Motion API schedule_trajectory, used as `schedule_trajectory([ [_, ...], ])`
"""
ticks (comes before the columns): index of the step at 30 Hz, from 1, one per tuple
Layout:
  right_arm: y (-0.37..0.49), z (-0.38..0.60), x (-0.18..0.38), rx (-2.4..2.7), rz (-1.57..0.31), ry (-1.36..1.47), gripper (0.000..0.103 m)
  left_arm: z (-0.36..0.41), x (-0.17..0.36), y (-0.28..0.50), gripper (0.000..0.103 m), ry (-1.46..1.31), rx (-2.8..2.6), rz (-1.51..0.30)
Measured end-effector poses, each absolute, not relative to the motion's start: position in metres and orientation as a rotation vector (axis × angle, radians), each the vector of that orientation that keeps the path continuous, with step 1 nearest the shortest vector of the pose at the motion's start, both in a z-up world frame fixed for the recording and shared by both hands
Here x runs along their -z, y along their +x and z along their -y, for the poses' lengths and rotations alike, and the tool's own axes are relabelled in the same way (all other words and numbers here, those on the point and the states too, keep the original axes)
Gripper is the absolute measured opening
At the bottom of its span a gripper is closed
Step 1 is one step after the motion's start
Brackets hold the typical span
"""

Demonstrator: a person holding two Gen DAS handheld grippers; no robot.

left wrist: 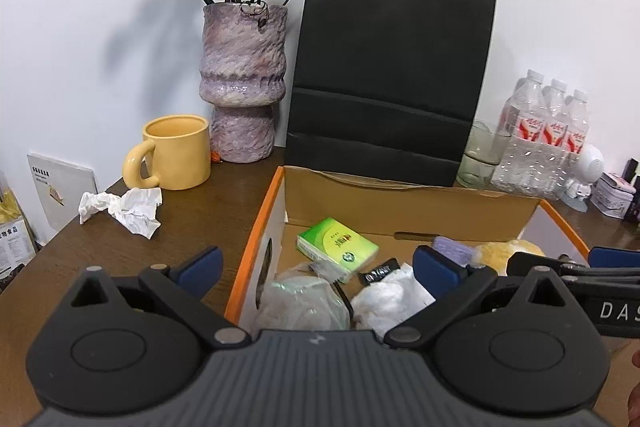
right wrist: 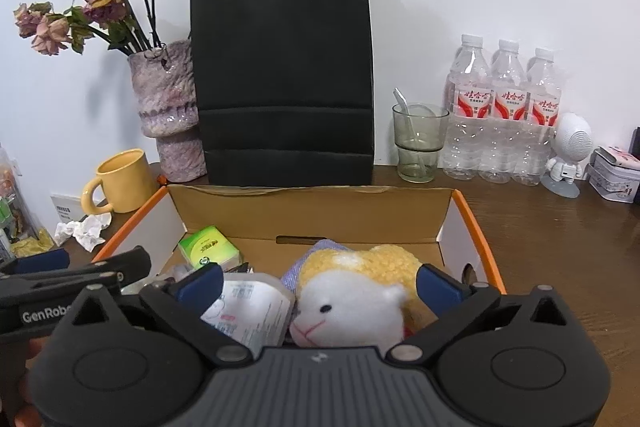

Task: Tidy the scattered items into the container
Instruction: 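Move the left tool to the beige eraser while the right tool reaches a pink wrapper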

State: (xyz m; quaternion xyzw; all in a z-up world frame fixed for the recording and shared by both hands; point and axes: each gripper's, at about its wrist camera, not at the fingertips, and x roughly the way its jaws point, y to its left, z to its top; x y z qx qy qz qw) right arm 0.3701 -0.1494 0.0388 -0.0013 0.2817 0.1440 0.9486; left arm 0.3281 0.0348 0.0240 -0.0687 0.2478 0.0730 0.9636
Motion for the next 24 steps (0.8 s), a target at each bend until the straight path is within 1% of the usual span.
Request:
schedule_trajectory([
  [13, 0.302, 0.191, -0.049, -0.277, -0.541, -0.014, 0.103, -0.017, -0.025, 0.263, 0.103, -0.148, -0.081, -0.508],
  [24, 0.267, 0.216, -0.021, -0.274, -0.600, -0.018, 0.103, 0.002, -0.004, 0.238, 0.103, -0.109, -0.050, -0.575],
])
